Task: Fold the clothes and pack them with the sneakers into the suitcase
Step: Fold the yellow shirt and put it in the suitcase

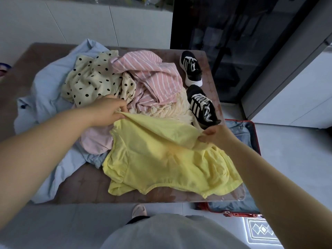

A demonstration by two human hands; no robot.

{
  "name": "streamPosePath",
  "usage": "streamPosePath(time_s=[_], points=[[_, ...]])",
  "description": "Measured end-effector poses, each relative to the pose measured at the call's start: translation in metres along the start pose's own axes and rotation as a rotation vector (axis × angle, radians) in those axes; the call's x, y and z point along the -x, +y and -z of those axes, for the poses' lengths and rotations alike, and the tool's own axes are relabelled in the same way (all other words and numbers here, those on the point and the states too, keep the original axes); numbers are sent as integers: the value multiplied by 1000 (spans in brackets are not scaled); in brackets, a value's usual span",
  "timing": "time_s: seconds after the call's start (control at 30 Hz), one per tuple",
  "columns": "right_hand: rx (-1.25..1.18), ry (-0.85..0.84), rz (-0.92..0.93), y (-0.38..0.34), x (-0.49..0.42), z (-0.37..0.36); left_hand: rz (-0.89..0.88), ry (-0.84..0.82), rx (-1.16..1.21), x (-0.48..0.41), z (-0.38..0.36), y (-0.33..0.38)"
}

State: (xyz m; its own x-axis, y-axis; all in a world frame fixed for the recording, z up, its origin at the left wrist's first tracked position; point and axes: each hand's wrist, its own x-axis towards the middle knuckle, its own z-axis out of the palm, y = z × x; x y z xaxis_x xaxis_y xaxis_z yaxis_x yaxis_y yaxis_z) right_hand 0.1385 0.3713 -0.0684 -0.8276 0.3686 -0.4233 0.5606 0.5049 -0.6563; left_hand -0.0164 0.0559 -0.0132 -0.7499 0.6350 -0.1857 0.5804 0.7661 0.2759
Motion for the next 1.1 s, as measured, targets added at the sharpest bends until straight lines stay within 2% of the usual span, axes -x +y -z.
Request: streamPosePath(time_s=[0.07,0.13,0.2,0.27,0.4,0.5,0.57,0.73,0.8,0.93,1.07,1.1], points=[[-262,89,51,-5,8,18,10,29,109,7,5,-3],[-632,133,103,-13,18,41,33,76,216,13,13,-7],[-891,162,203,-20,25,62,41,141,265,17,20,-15],[-977,160,311,-30,30,76,43,184,266,20,28,-21],[-1008,130,433,-56,29,86,18,159,313,23,46,-25],[-928,143,411,-72,14,90,33,118,362,24,55,-26],[-842,178,371,-80,-3,90,52,110,296,17,56,-26],[-675,379,279,-99,-55,78,193,132,158,-15,48,-30],[-531,347,229,-101,-67,69,269,167,150,-25,41,-32],[-31,328,187,-84,-89,48,330,197,163,-30,31,-41],[77,192,-36,-61,-100,28,314,150,220,-23,33,-49],[191,177,-53,-56,-103,26,313,141,234,-20,34,-49]])
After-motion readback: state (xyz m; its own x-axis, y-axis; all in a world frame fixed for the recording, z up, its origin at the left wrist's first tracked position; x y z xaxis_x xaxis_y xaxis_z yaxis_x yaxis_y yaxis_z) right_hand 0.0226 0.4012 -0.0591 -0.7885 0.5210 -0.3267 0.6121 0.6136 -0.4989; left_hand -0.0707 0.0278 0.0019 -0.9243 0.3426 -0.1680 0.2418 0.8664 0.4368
